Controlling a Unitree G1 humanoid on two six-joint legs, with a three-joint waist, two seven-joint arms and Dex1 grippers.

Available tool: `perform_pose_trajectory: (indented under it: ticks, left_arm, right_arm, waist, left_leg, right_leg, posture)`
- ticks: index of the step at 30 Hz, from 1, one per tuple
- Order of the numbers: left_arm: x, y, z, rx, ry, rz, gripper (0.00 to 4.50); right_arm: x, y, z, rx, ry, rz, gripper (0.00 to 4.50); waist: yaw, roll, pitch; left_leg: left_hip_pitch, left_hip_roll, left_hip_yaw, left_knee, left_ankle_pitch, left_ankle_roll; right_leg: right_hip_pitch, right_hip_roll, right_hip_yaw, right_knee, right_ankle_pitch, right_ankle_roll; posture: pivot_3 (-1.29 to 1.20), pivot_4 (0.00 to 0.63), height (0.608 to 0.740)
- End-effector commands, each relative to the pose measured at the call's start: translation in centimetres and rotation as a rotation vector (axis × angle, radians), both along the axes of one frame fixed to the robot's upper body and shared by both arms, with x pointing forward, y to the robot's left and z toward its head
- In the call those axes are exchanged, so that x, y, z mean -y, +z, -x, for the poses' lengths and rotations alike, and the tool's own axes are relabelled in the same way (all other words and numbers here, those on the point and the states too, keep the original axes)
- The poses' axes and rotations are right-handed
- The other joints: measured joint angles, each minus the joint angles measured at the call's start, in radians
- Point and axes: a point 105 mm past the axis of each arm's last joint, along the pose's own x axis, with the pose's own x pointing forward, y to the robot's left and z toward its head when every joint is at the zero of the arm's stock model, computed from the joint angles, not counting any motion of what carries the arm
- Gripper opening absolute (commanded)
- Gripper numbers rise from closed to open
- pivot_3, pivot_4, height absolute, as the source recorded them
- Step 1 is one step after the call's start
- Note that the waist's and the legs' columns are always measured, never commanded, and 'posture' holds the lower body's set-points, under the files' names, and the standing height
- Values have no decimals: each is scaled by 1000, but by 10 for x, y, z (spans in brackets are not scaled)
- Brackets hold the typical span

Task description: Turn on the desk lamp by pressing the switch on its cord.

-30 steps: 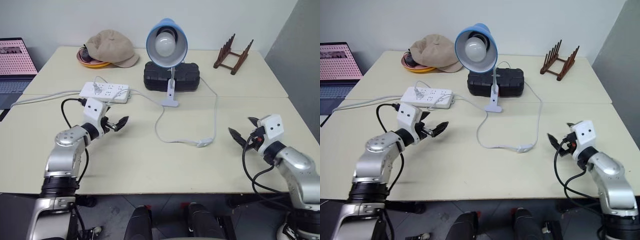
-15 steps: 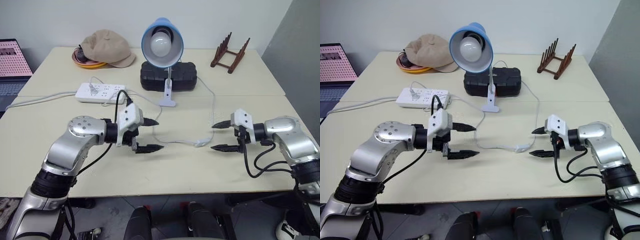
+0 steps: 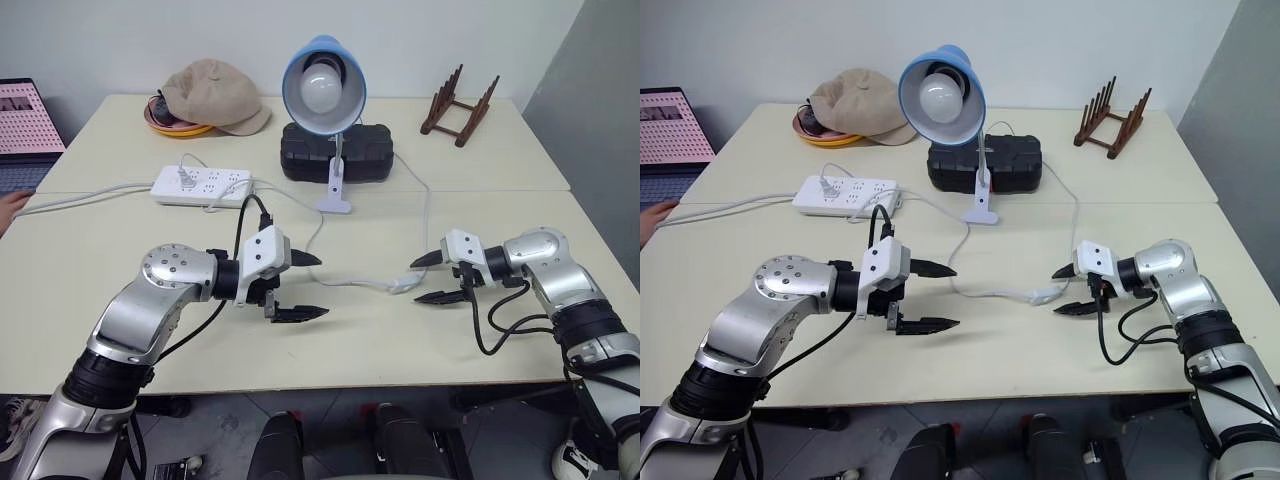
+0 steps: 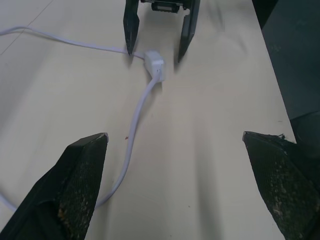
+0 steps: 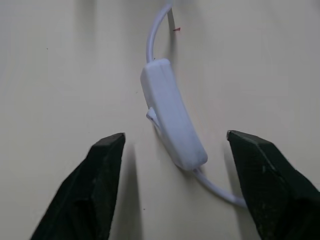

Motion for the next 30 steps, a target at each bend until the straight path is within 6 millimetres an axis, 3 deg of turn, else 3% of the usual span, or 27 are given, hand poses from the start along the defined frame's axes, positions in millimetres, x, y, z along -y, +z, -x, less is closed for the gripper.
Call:
perform_pose_trajectory:
  ticks: [1,9,16,18,20,24,30]
  left_arm:
    - [5,9,8,39,-24,22,4500]
    - [5,6,10,22,-5,37,4500]
    - [9,9,11,-174,67,224,4500]
    - [12,10,13,-338,89,342,4500]
    - [15,8,16,-425,82,384,4500]
    - [22,10,16,-465,74,406,4500]
    - [41,21,-3,-458,27,434,4500]
  right_arm:
    - [1,4,-2,37,46,38,2351]
    - [2,7,-5,34,42,12,387]
    - [-9,28,-2,-73,-49,-172,347]
    - [-28,51,7,-218,-95,-357,347]
    - [-39,63,20,-320,-88,-426,347]
    - [-46,71,34,-388,-86,-435,347]
    - [-54,70,54,-443,-36,-379,347]
  waist:
    - [0,0,0]
    - [0,0,0]
    - [1,0,0]
    - [1,0,0]
    - [1,0,0]
    - [1,0,0]
    - [9,0,0]
  left_leg:
    - [0,0,0,0,0,0]
    - [1,0,0,0,0,0]
    - [0,0,-1,0,0,0]
    - [0,0,-1,0,0,0]
    - [0,0,-3,1,0,0]
    - [0,0,-3,2,0,0]
    - [0,-1,-3,4,0,0]
  right_leg:
    - [0,0,0,0,0,0]
    - [0,0,0,1,0,0]
    - [0,0,0,2,0,0]
    - [0,0,-1,2,0,0]
    - [0,0,-1,3,0,0]
    - [1,1,-2,3,0,0]
    - [1,0,-1,3,0,0]
  posture:
    - [0,150,740]
    - [0,150,740]
    - [0,150,740]
    - [0,150,740]
    - [0,150,740]
    - [0,150,740]
    - [0,150,740]
